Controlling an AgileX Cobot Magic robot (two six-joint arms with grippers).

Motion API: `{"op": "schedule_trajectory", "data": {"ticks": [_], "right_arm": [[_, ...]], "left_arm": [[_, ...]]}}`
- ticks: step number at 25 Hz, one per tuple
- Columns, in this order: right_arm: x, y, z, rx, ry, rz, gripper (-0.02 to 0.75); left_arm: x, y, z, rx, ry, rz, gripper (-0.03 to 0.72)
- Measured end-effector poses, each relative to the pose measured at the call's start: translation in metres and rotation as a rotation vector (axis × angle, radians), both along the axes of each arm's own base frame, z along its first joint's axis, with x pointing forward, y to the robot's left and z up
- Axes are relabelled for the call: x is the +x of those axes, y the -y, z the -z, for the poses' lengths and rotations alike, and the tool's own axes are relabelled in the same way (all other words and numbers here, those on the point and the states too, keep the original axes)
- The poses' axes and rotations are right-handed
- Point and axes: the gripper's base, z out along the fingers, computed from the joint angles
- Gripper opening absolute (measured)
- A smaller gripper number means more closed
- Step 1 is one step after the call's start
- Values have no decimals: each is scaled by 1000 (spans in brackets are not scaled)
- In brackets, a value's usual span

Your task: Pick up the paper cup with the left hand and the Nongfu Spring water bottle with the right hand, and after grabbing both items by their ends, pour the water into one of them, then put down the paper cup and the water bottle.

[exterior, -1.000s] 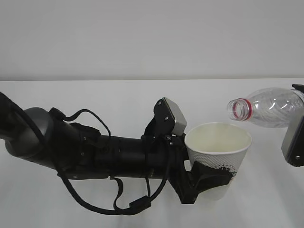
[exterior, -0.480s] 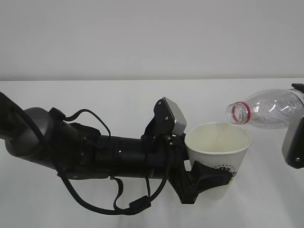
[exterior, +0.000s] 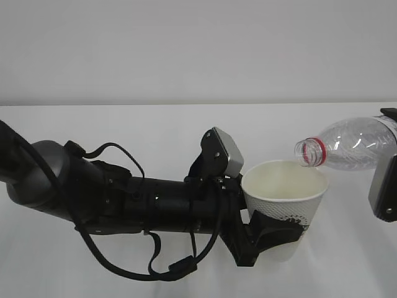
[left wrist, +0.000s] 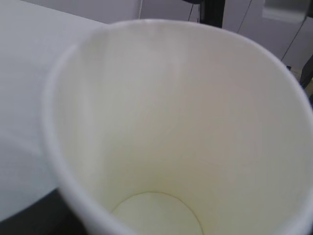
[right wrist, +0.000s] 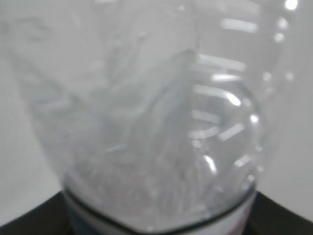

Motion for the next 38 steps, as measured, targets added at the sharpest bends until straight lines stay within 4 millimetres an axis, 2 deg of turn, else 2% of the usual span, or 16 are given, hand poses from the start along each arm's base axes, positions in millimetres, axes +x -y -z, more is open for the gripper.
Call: {"op": "schedule_trajectory", "data": {"ticks": [38], "right_arm": [[3,1,-6,-18,57,12,404]], "left_arm": [[0,0,0,0,0,0,491]]}}
